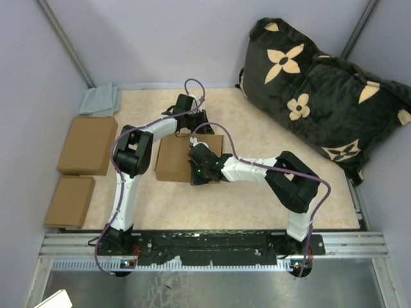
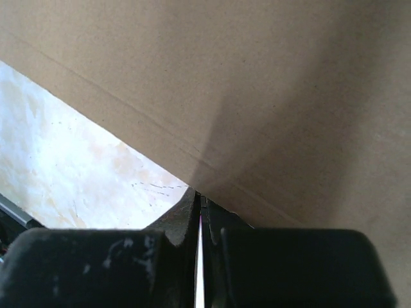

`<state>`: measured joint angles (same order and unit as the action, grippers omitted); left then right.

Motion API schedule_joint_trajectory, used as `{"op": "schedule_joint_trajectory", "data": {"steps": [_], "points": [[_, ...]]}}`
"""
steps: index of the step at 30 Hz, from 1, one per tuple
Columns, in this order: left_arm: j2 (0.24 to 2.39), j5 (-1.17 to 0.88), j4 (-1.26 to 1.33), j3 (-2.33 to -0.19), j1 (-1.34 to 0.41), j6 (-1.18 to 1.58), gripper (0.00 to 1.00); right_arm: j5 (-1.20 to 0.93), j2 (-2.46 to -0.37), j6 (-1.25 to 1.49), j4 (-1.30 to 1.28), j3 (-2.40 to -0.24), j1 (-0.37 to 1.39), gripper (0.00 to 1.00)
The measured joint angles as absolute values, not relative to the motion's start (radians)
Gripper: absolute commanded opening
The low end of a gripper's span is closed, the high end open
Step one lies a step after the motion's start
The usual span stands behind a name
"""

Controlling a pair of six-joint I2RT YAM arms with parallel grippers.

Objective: Fold the paper box

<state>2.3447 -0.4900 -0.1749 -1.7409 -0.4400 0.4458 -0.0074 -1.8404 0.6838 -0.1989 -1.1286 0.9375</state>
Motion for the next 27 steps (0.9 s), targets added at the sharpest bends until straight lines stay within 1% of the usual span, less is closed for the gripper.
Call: {"op": "schedule_joint_trajectory", "data": {"steps": [2,3,4,5,6,7,8,9,12,14,16,18,19,21,25,27], "points": [[2.345,-0.478,-0.187,-1.756,-0.437,0.44,0.38,0.003,-1.84,0.686,-0.204,-1.129,0.935,0.0],[2.345,-0.471,-0.196,-1.763,-0.438,0.435,0.46,0.005,-1.837,0.685,-0.203,-1.127,0.932,0.0],[2.344,-0.464,-0.207,-1.773,-0.439,0.43,0.53,0.011,-1.833,0.685,-0.207,-1.124,0.929,0.01],[2.342,-0.459,-0.215,-1.78,-0.439,0.427,0.57,0.017,-1.828,0.685,-0.208,-1.119,0.925,0.02],[2.336,-0.449,-0.226,-1.785,-0.44,0.425,0.64,0.025,-1.82,0.684,-0.211,-1.111,0.919,0.04],[2.329,-0.442,-0.234,-1.788,-0.44,0.422,0.75,0.036,-1.808,0.681,-0.217,-1.099,0.913,0.06],[2.319,-0.432,-0.248,-1.788,-0.44,0.422,0.93,0.05,-1.795,0.679,-0.222,-1.087,0.904,0.09],[2.304,-0.424,-0.269,-1.788,-0.442,0.421,0.99,0.069,-1.781,0.675,-0.227,-1.079,0.892,0.13],[2.264,-0.395,-0.316,-1.8,-0.446,0.41,1.0,0.112,-1.735,0.664,-0.242,-1.061,0.862,0.25],[2.233,-0.376,-0.367,-1.816,-0.448,0.392,1.0,0.143,-1.689,0.65,-0.244,-1.053,0.846,0.43],[2.199,-0.35,-0.416,-1.838,-0.449,0.374,1.0,0.165,-1.629,0.64,-0.252,-1.052,0.837,0.65],[2.146,-0.321,-0.451,-1.845,-0.45,0.357,1.0,0.183,-1.545,0.622,-0.259,-1.052,0.834,0.9],[2.108,-0.308,-0.469,-1.841,-0.449,0.35,1.0,0.189,-1.502,0.619,-0.264,-1.052,0.835,0.98],[2.022,-0.292,-0.479,-1.802,-0.449,0.34,1.0,0.205,-1.411,0.601,-0.284,-1.048,0.835,0.99],[1.718,-0.265,-0.47,-1.56,-0.447,0.323,1.0,0.285,-1.183,0.563,-0.36,-1.048,0.836,0.99],[1.541,-0.242,-0.453,-1.399,-0.447,0.312,1.0,0.347,-1.098,0.541,-0.405,-1.052,0.835,0.99]]}}
